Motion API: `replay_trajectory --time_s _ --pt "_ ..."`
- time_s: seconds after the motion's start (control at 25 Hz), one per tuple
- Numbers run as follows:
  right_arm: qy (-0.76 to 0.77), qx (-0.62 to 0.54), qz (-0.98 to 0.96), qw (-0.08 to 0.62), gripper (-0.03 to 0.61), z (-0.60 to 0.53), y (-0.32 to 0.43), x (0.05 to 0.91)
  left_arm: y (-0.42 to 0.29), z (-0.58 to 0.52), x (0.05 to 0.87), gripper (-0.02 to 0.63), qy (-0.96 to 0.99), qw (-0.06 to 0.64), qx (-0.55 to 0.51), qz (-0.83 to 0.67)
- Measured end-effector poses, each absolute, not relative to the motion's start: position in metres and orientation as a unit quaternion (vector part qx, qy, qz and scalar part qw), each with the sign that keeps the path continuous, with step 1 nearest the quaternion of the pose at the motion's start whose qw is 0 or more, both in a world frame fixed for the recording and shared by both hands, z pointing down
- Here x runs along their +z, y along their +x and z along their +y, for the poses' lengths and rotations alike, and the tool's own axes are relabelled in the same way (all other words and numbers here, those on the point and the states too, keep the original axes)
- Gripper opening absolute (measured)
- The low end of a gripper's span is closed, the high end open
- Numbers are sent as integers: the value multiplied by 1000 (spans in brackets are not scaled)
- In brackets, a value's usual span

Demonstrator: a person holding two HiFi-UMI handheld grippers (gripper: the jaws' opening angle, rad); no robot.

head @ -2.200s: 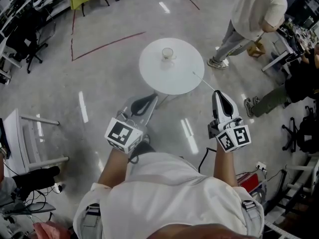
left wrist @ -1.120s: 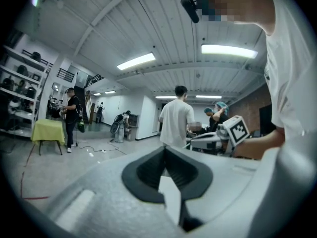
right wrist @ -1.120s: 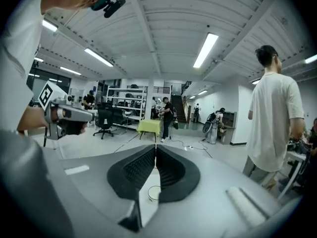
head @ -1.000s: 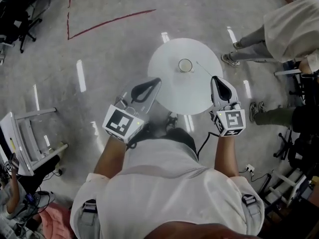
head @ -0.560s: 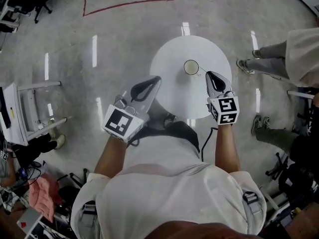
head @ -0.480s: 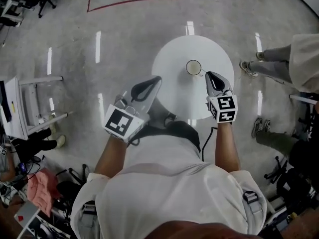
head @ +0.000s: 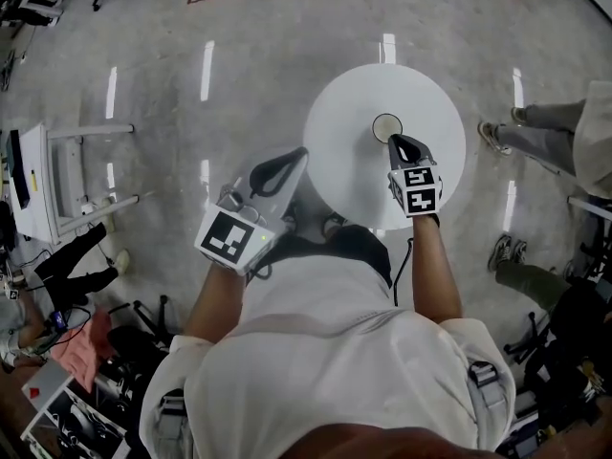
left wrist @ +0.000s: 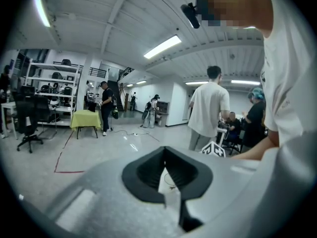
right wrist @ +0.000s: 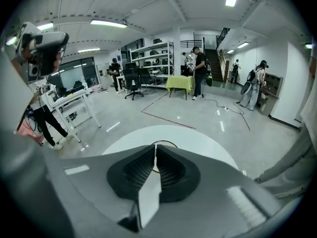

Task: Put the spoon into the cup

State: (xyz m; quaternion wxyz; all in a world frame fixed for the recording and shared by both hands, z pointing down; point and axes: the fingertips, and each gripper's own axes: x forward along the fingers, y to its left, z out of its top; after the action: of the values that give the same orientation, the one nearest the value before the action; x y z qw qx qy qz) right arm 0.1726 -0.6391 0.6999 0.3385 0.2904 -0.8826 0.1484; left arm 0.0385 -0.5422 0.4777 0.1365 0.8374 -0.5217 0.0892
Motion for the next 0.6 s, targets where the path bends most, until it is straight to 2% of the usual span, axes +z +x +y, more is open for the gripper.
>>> replay_trajectory --time_s 0.2,0.36,0.48,0.6 --pt "295 154 -882 334 63 -631 222 692 88 -531 465 3 840 128 92 -520" --pt "301 161 -883 322 128 -636 191 693 58 -530 466 3 850 121 82 -505" --pt "325 142 -885 301 132 -636 172 668 35 -523 456 3 858 111 74 -496" --pt "354 123 -889 265 94 -628 165 626 23 -513 443 3 864 100 65 -489"
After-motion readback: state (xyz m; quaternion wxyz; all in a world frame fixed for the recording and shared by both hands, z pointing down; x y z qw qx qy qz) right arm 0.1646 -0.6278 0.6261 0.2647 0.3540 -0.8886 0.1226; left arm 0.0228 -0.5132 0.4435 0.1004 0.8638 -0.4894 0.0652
